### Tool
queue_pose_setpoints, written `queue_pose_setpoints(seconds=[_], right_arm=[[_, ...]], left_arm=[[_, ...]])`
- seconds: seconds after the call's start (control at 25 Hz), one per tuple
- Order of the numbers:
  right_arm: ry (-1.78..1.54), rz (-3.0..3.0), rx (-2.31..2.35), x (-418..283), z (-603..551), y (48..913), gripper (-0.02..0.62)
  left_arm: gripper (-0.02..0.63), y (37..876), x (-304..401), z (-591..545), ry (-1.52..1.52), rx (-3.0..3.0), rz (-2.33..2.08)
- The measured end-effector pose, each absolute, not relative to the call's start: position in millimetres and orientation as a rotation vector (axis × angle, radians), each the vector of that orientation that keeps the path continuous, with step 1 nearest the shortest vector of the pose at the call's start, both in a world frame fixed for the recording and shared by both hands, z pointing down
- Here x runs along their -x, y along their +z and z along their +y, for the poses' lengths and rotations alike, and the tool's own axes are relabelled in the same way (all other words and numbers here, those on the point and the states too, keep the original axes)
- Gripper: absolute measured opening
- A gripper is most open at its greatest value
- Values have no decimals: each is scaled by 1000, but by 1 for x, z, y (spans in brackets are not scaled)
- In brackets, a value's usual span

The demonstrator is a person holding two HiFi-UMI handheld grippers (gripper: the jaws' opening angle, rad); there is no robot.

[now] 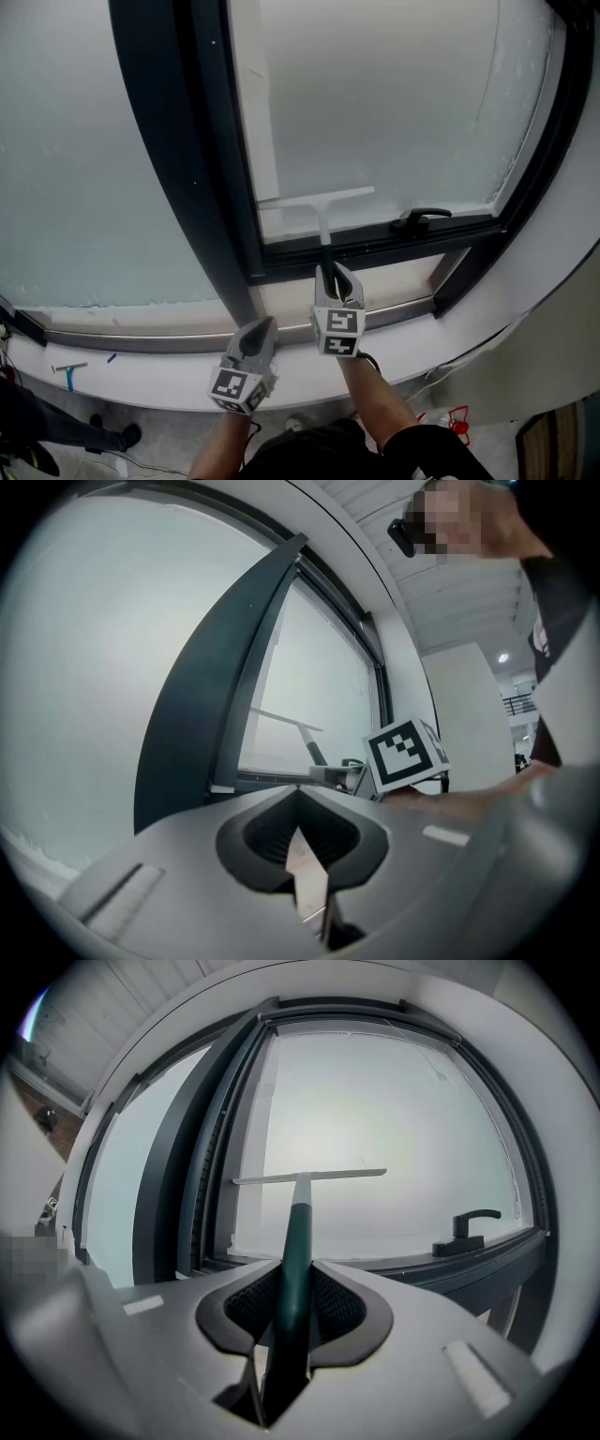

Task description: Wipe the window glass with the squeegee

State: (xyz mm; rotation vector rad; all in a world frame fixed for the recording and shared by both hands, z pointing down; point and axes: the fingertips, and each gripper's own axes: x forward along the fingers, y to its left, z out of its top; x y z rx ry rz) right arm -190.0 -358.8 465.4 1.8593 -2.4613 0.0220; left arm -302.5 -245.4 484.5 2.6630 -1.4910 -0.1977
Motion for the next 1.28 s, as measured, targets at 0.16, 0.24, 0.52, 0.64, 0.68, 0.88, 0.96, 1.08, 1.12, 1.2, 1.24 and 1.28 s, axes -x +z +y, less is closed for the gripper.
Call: queue_pose_setpoints(seconds=[0.16, 0.24, 0.52, 0.64, 0.68, 0.88, 0.96, 1.08, 1.12, 1.2, 1.24, 1.28], right_arm=[[41, -2454, -1867, 190, -358, 474, 95], [54, -2451, -1856, 191, -356, 478, 95], [60, -2437, -1853, 190, -350, 487, 95], [78, -2432, -1852, 190, -350, 487, 95], [83, -2439, -1846, 191, -350, 487, 95], [113, -2473, -1826, 195, -349, 490, 95], [126, -2478, -1821, 194, -347, 492, 95], [145, -2482, -1788, 193, -344, 495, 95], [155, -2480, -1774, 191, -344, 497, 95], [168, -2483, -1759, 186, -343, 498, 95], [172, -2492, -1752, 183, -341, 497, 95], [175, -2507, -1737, 181, -337, 496, 95]], left_arm=[[-2, 491, 308, -246, -192, -2650, -1497], [-2, 493, 308, -245, -196, -2654, -1496], [-2, 494, 306, -240, -182, -2662, -1486], [-2, 492, 305, -241, -170, -2670, -1486], [-2, 491, 305, -241, -169, -2672, -1492], [-2, 487, 303, -241, -158, -2681, -1527], [-2, 487, 302, -240, -151, -2681, -1533], [-2, 483, 295, -239, -143, -2683, -1535], [-2, 482, 292, -239, -144, -2681, -1537], [-2, 482, 285, -236, -151, -2674, -1542], [-2, 483, 280, -233, -156, -2668, -1544], [-2, 484, 276, -229, -162, -2661, -1547]])
